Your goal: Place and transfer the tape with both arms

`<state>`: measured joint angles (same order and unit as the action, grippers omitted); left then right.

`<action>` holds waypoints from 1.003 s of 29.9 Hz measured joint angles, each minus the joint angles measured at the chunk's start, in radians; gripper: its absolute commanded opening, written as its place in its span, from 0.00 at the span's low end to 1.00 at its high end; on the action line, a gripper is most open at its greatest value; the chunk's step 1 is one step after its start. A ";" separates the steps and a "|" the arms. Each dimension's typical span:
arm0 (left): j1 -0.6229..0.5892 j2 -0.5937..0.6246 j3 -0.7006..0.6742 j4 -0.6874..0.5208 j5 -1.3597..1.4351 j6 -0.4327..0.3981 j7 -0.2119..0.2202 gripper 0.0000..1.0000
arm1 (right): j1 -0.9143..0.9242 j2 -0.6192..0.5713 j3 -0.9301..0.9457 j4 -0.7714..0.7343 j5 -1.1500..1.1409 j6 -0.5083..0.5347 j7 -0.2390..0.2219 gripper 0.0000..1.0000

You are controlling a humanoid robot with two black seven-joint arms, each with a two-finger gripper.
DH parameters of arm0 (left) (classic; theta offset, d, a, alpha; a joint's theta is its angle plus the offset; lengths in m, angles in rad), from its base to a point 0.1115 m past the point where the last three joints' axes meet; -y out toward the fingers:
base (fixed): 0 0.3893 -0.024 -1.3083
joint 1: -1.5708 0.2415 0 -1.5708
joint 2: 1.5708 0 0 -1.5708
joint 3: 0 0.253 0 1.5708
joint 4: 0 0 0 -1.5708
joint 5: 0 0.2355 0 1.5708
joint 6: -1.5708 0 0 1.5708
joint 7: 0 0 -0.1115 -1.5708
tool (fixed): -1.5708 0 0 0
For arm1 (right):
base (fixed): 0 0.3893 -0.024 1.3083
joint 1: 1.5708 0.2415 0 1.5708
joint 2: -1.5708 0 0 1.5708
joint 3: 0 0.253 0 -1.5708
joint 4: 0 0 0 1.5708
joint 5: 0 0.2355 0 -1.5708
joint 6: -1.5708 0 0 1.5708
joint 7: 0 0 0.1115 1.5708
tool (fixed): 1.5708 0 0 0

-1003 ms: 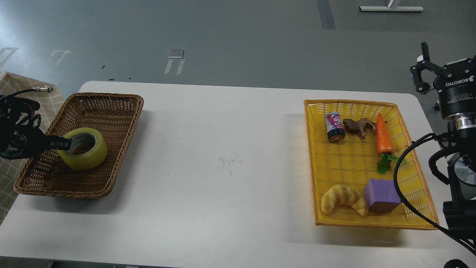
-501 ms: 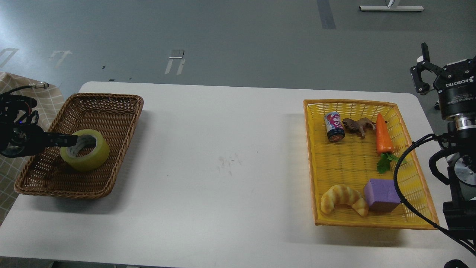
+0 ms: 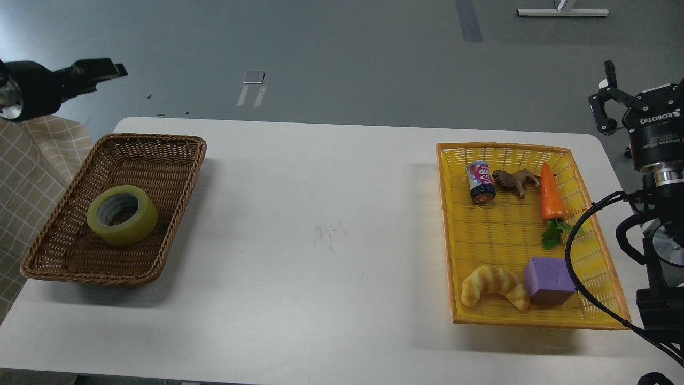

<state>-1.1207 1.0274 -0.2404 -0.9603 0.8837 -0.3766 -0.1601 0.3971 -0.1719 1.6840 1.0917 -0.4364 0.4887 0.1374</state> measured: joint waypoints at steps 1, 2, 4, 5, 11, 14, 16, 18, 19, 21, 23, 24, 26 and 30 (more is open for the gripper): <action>-0.004 -0.013 -0.023 0.000 -0.053 0.001 0.000 0.98 | 0.002 -0.001 -0.001 0.000 0.000 0.000 0.000 1.00; -0.005 -0.026 -0.045 0.001 -0.099 0.001 0.000 0.98 | 0.003 -0.004 -0.002 0.000 -0.001 0.000 -0.001 1.00; -0.006 -0.055 -0.104 0.001 -0.199 0.001 -0.001 0.98 | 0.007 -0.007 -0.006 0.000 -0.001 0.000 -0.002 1.00; -0.006 -0.069 -0.132 0.001 -0.245 -0.002 -0.002 0.98 | 0.009 -0.009 -0.007 0.000 -0.002 0.000 -0.002 1.00; 0.001 -0.169 -0.288 -0.004 -0.488 -0.018 -0.021 0.98 | 0.032 -0.053 -0.015 0.004 -0.002 0.000 -0.005 1.00; 0.008 -0.222 -0.347 -0.011 -0.571 -0.048 -0.028 0.98 | 0.056 -0.067 -0.020 0.005 -0.002 0.000 -0.008 1.00; 0.016 -0.251 -0.374 -0.012 -0.604 -0.072 -0.034 0.98 | 0.072 -0.070 -0.021 0.005 -0.002 0.000 -0.009 1.00; 0.031 -0.287 -0.408 -0.014 -0.637 -0.097 -0.043 0.98 | 0.092 -0.070 -0.021 0.004 -0.002 0.000 -0.010 1.00; 0.042 -0.307 -0.428 -0.015 -0.652 -0.104 -0.048 0.98 | 0.104 -0.070 -0.022 0.002 -0.003 0.000 -0.011 1.00; 0.061 -0.340 -0.465 -0.015 -0.669 -0.109 -0.052 0.98 | 0.122 -0.070 -0.023 -0.004 -0.004 0.000 -0.012 1.00; 0.087 -0.376 -0.515 -0.016 -0.677 -0.111 -0.054 0.98 | 0.143 -0.070 -0.024 -0.007 -0.012 0.000 -0.014 1.00; 0.100 -0.390 -0.540 -0.018 -0.679 -0.112 -0.054 0.98 | 0.152 -0.070 -0.028 -0.011 -0.015 0.000 -0.015 1.00; 0.140 -0.429 -0.605 -0.032 -0.680 -0.112 -0.053 0.98 | 0.184 -0.070 -0.056 -0.032 -0.018 0.000 -0.016 1.00; 0.209 -0.477 -0.680 -0.066 -0.680 -0.112 -0.048 0.98 | 0.237 -0.070 -0.107 -0.090 -0.020 0.000 -0.016 1.00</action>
<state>-0.9119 0.5503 -0.9204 -1.0262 0.2040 -0.4887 -0.2085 0.6344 -0.2421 1.5774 1.0020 -0.4562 0.4887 0.1211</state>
